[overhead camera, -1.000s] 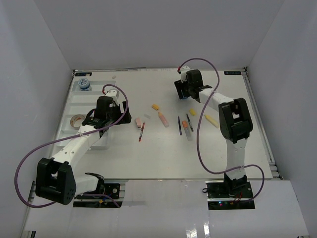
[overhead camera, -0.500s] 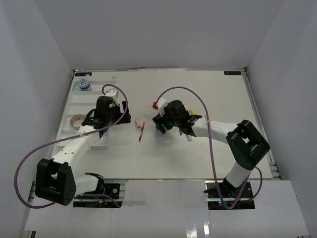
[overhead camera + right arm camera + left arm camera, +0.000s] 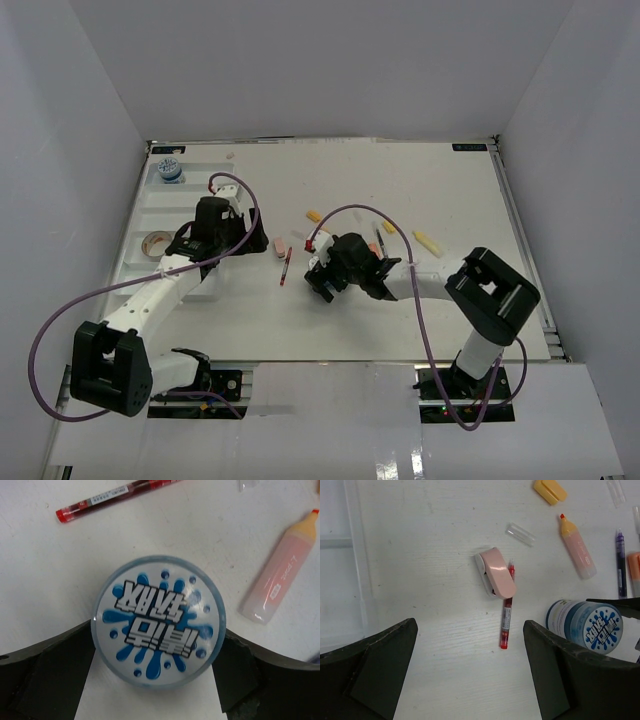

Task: Sort the stationery into containers
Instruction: Place the stationery at the center of the board, then pick up the stationery from the center of the board, then place the stationery in the storage box, then pick up the stapler from the center of the board.

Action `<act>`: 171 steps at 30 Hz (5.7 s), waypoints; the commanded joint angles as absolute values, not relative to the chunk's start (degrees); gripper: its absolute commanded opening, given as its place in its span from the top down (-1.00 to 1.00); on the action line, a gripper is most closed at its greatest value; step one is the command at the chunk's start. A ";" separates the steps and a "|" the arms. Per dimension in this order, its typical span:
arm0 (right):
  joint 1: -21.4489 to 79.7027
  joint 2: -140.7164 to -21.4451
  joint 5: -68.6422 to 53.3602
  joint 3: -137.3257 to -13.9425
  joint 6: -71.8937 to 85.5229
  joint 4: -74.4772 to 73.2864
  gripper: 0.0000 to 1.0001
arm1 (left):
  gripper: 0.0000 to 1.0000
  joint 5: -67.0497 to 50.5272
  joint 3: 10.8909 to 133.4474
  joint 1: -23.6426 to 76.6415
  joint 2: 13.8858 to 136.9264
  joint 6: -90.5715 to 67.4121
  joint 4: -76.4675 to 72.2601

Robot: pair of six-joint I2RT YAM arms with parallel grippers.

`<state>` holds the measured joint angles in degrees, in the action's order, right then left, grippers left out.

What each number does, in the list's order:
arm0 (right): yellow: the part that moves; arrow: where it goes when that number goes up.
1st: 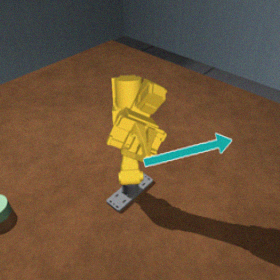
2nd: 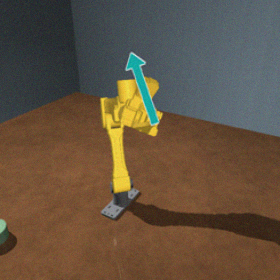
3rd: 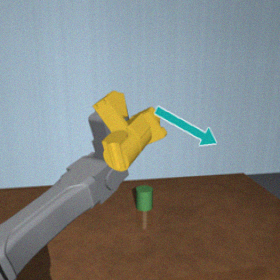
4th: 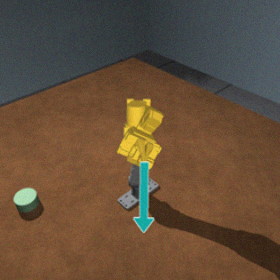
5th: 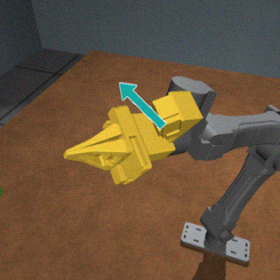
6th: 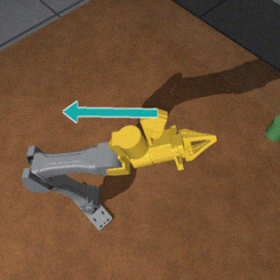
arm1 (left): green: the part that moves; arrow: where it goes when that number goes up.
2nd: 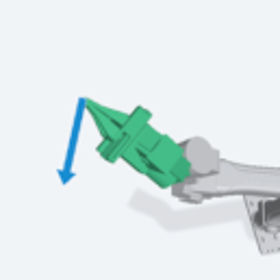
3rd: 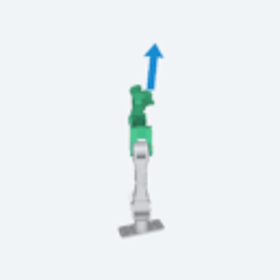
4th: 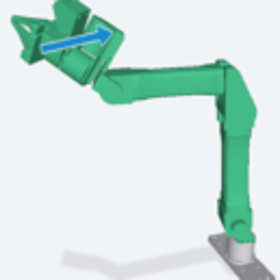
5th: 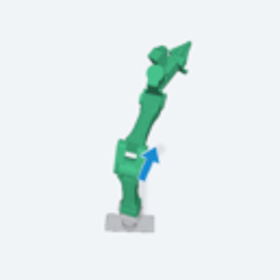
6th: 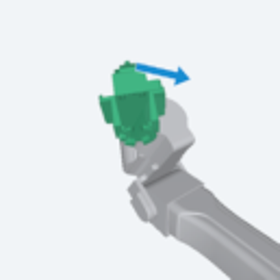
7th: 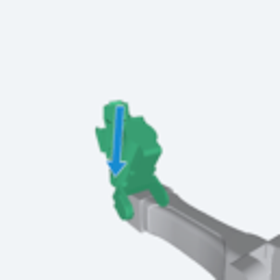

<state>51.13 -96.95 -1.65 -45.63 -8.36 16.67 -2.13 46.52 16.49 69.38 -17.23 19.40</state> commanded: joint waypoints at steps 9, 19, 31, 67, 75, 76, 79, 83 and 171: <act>51.42 -73.76 9.56 -37.01 -6.86 13.63 -0.80 | -0.96 -2.81 52.11 25.65 68.11 -19.42 25.57; 49.84 -49.95 31.10 -28.22 3.85 2.12 -0.80 | -0.96 6.49 61.34 41.21 81.64 -18.81 25.58; 47.99 -38.67 34.98 -21.88 6.94 0.88 -0.80 | -0.96 12.47 68.64 47.46 94.56 -17.58 28.56; 47.72 -40.51 29.71 -23.82 7.82 0.35 -0.80 | -0.11 21.53 95.51 26.47 96.59 -13.72 42.63; 47.64 -43.94 24.89 -23.20 7.03 2.02 -0.80 | -0.13 20.48 104.93 11.61 105.90 -10.20 33.49; 47.64 -44.03 24.44 -23.03 7.03 2.20 -0.80 | -0.13 20.13 106.16 10.56 107.13 -10.20 33.40; 47.64 -44.30 23.12 -22.50 7.21 3.25 -0.80 | -0.13 20.21 109.07 6.52 111.26 -10.46 31.47; 47.72 -45.26 22.85 -22.50 6.68 3.08 -0.80 | -0.11 19.52 109.95 3.52 114.87 -10.02 28.04; 47.64 -37.79 21.80 -18.46 8.70 0.88 -0.81 | -0.34 8.61 77.52 26.81 107.40 -36.12 38.32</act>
